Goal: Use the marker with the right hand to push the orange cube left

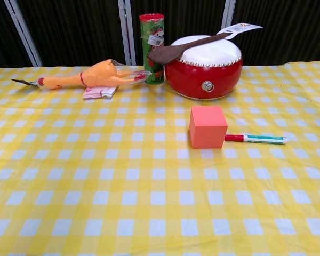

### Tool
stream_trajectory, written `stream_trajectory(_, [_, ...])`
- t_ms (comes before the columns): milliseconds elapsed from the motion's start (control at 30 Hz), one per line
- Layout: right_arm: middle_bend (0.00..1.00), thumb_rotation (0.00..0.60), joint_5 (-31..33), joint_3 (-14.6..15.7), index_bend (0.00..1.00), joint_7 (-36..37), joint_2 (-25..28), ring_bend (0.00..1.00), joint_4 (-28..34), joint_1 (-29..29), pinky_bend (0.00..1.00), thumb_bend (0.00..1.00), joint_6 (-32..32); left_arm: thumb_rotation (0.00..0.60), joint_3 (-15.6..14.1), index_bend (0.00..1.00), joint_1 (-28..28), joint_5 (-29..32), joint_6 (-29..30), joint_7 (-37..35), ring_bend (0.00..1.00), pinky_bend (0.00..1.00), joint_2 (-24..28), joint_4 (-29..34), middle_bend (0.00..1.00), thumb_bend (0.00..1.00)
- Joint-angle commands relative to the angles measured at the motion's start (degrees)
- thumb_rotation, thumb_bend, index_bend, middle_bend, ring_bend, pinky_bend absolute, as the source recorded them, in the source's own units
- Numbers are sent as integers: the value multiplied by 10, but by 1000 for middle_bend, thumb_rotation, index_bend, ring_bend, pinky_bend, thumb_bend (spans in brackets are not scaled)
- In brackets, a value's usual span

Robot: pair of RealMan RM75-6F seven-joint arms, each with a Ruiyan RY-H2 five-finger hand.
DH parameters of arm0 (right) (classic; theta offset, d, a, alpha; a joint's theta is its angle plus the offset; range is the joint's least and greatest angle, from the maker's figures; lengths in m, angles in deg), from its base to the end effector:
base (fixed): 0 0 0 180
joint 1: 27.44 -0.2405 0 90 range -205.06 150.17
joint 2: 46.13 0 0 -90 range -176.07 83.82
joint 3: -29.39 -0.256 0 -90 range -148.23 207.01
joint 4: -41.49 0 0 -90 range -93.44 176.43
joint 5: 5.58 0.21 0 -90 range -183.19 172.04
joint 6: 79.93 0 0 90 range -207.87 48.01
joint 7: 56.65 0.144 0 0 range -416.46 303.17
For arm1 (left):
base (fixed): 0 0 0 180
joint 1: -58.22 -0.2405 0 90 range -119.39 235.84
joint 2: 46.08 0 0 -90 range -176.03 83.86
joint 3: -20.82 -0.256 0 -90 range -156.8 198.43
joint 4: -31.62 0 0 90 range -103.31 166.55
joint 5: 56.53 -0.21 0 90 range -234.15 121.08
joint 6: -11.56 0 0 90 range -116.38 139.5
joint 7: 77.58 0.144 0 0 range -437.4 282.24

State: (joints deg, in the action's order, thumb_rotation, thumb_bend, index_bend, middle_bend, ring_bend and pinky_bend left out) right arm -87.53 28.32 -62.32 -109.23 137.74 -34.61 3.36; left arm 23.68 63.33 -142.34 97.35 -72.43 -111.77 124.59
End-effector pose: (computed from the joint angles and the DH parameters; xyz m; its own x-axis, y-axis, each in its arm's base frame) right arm -0.3051 -0.1854 0.1535 0.4363 -0.0564 0.8980 -0.8990 0.0156 0.4377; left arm -0.3053 0.1820 0.1510 0.4419 -0.0097 0.8970 0.8970 -0.0119 -0.4420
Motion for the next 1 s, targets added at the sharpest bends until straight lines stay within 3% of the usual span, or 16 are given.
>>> stream_trajectory(33, [0, 600, -3, -2, 0, -6, -2, 0, -1, 0, 0, 337, 1, 600, 0, 0, 0, 0, 0, -3, 0, 0, 1, 1, 0, 0])
stream_trajectory(333, [0, 600, 0, -21, 2, -25, -1, 0, 17, -18, 0, 337, -16, 600, -7, 0, -1, -14, 4, -2, 0, 0, 3, 2, 0, 0])
stream_trajectory(433, [0, 600, 11, -37, 65, -48, -5, 0, 38, -42, 0, 337, -45, 600, -6, 0, -2, -7, 1, -2, 0, 0, 2, 2, 0, 0])
stream_trajectory(700, [93, 600, 128, -98, 316, -183, -82, 0, 45, -132, 0, 338, -132, 600, -7, 0, -2, -5, -1, -9, 0, 0, 7, 4, 0, 0])
stream_trajectory(1000, [112, 600, 232, -120, 348, -255, -174, 0, -12, -184, 0, 338, -163, 600, -9, 0, -6, -8, 4, -23, 0, 0, 14, 2, 0, 0])
